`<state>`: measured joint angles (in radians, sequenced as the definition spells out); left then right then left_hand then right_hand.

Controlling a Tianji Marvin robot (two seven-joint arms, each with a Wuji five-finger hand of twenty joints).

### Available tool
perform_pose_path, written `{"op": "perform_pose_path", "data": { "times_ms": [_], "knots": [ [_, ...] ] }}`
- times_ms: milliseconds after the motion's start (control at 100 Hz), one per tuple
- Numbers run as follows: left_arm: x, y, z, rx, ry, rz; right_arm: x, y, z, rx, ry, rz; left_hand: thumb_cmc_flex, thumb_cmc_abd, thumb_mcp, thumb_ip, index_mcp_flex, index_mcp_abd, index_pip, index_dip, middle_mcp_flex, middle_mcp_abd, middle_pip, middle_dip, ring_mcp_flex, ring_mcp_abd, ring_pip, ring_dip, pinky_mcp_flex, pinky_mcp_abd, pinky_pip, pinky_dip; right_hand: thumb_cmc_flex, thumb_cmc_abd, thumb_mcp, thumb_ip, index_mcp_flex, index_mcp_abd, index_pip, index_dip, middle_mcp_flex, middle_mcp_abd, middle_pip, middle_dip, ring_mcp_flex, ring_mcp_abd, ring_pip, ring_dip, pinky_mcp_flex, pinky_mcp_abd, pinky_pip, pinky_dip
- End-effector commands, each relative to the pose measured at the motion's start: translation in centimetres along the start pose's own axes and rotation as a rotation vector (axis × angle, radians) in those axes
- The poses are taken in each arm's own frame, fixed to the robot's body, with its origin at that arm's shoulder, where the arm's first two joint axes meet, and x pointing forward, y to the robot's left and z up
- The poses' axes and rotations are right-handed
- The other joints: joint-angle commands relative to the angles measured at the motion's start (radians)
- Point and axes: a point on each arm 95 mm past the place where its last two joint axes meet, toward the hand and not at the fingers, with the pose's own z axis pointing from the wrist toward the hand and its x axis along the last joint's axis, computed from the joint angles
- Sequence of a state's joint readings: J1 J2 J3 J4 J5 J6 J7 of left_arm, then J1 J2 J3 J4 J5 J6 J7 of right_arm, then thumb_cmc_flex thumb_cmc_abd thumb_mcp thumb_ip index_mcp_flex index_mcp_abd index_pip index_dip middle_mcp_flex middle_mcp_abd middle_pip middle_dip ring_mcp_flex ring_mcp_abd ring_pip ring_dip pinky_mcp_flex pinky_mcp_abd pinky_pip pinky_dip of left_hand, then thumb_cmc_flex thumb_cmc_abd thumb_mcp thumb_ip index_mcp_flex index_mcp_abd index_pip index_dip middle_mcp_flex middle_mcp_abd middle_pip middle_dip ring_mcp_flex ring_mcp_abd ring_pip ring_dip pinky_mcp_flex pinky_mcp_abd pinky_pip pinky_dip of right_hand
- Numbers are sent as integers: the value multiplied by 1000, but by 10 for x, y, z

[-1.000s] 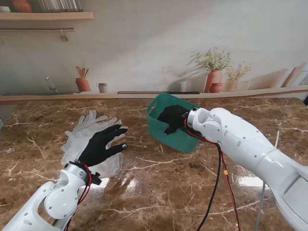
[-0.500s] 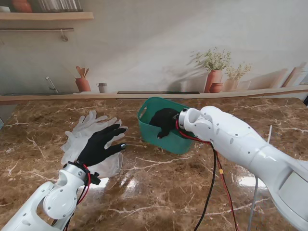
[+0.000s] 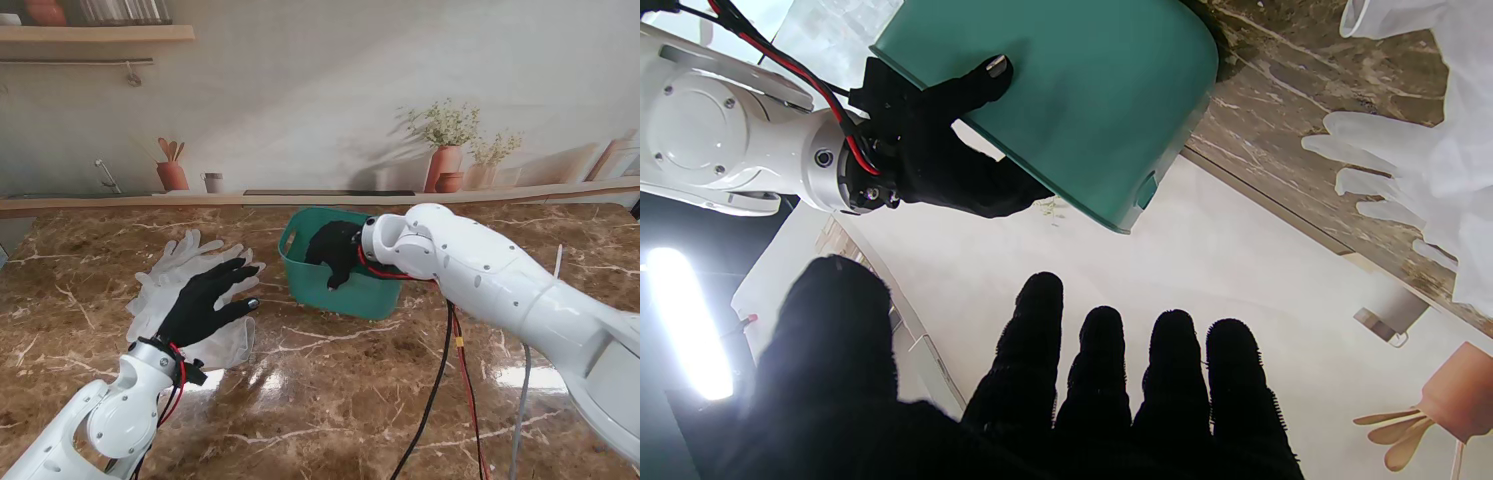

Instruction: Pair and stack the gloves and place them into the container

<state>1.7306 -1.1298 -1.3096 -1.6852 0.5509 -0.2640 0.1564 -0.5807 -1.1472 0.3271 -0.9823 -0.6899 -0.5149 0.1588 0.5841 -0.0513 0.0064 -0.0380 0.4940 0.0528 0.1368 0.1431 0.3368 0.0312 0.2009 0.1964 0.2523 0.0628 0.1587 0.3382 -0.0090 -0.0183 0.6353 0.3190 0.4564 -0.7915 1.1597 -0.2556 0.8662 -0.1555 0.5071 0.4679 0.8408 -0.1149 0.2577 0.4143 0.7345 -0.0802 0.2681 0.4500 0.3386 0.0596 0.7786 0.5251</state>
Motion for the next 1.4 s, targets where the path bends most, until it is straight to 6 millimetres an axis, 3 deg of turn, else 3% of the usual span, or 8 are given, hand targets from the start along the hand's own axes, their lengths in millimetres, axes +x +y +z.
{"op": "perform_pose_path", "data": {
  "times_ms": [0,110,210,380,600,1140,1250,1390],
  "knots": [
    [0,2,-2,1,-4,-3,-8,19,-4,9,-5,-21,32,44,-25,12,24,-31,3,6,-16,-16,-21,-12,-32,-35,-34,-9,-18,-13,-8,0,-27,53,115,52,-40,-126,33,-55,-33,-13,-10,-21,-38,-18,-14,-43,-25,-6,-35,38],
    [0,1,-3,4,-7,-2,-10,18,-3,17,-4,0,37,43,-25,11,24,-29,3,6,-16,-15,-21,-12,-32,-35,-34,-9,-18,-12,-6,1,-84,70,45,73,-54,-115,24,-56,-57,-6,-15,-21,-64,-19,-21,-44,-47,-4,-51,42],
    [-1,1,-4,6,-10,-2,-11,14,-3,16,-7,14,37,45,-26,10,24,-30,3,6,-15,-16,-21,-12,-31,-35,-34,-9,-19,-11,-4,2,-72,54,38,87,-51,-111,14,-49,-69,-7,-20,-24,-83,-18,-31,-50,-64,-5,-68,37],
    [-1,1,-4,5,-11,-3,-10,12,-2,16,-1,-10,40,47,-27,10,23,-32,2,6,-16,-15,-23,-13,-32,-35,-35,-10,-19,-10,-4,2,25,-9,111,83,-21,-137,15,-26,-63,-13,-19,-31,-100,-22,-37,-63,-82,-6,-94,30],
    [-1,1,-5,7,-11,-3,-7,14,-3,1,0,-49,42,45,-28,9,25,-33,3,7,-14,-17,-23,-13,-31,-36,-36,-10,-19,-10,-4,2,85,3,193,103,8,-153,24,-18,-46,-18,-12,-33,-88,-27,-20,-62,-71,-7,-87,34],
    [0,1,-5,-1,-10,2,-6,5,-4,-12,-33,-20,48,42,-28,8,26,-33,4,7,-12,-16,-21,-12,-30,-37,-35,-9,-20,-7,-10,-1,0,21,103,44,-30,-136,25,-36,-48,-10,-8,-33,-76,-21,1,-54,-59,-5,-65,45],
    [0,1,-5,-3,-9,3,-5,2,-3,-26,-86,-31,50,43,-28,9,25,-32,4,7,-12,-16,-21,-12,-30,-36,-35,-9,-20,-6,-13,-3,-104,103,-35,27,-38,-118,67,-58,-11,-2,19,-16,-28,-11,51,-15,0,-17,5,86],
    [0,1,-5,-2,-7,3,-2,-2,-2,-63,-173,-36,51,43,-28,9,26,-31,4,7,-13,-15,-21,-12,-30,-36,-35,-9,-21,-5,-17,-5,-120,106,-77,15,-5,-107,144,-89,105,-4,79,34,87,3,161,65,115,-19,156,145]
  ]
}}
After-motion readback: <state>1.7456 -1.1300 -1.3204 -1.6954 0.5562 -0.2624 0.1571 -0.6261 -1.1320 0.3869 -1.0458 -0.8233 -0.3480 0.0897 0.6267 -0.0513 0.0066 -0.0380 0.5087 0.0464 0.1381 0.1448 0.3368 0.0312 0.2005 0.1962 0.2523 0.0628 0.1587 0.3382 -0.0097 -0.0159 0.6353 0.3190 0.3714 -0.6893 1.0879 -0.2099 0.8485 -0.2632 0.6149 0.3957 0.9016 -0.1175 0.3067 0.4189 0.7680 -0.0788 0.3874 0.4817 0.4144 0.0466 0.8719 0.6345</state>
